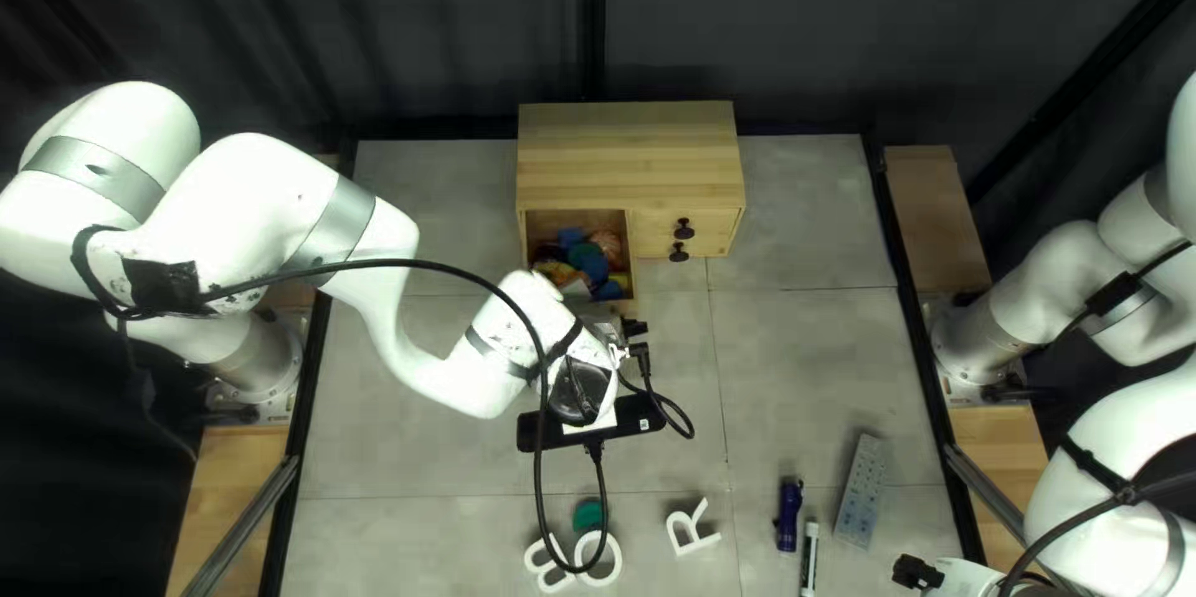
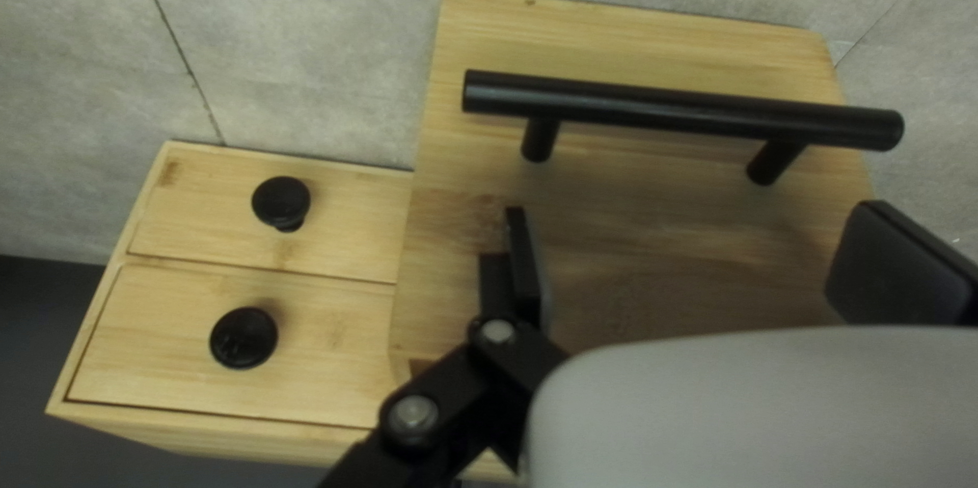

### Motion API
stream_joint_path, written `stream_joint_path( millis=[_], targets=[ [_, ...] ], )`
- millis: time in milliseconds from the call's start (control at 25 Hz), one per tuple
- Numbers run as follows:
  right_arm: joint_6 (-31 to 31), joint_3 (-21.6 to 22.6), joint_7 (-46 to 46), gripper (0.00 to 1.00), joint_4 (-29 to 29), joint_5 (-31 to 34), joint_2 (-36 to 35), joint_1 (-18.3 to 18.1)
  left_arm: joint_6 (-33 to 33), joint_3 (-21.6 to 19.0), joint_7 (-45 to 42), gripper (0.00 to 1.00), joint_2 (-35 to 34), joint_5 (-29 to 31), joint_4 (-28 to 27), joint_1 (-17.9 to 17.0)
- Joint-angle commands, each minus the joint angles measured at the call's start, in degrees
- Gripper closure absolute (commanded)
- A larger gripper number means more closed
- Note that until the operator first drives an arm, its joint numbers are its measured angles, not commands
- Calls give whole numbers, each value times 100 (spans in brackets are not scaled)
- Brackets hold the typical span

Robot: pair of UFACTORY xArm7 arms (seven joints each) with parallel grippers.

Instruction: Open drawers and place objects into drawer and close

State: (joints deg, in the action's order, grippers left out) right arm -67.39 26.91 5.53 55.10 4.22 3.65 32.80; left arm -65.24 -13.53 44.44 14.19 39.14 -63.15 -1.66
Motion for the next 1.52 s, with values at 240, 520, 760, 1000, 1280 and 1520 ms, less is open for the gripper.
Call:
stream_joint_path(
  millis=[240, 520, 760, 1000, 1280, 1520],
  targets=[
    [0, 0, 0, 0, 0, 0, 0, 0, 103, 2, 117, 0, -114, -48, 112, 56],
    [0, 0, 0, 0, 0, 0, 0, 0, 129, -14, 256, 0, -138, -112, 96, 78],
    [0, 0, 0, 0, 0, 0, 0, 0, 146, -7, 340, 0, -156, -141, 96, 106],
    [0, 0, 0, 0, 0, 0, 0, 0, 202, -8, 305, 0, -147, -86, 133, 95],
    [0, 0, 0, 0, 0, 0, 0, 0, 288, 4, 250, 0, -150, 20, 235, 92],
    [0, 0, 0, 0, 0, 0, 0, 0, 235, 11, 253, 0, -178, 68, 266, 87]
  ],
)
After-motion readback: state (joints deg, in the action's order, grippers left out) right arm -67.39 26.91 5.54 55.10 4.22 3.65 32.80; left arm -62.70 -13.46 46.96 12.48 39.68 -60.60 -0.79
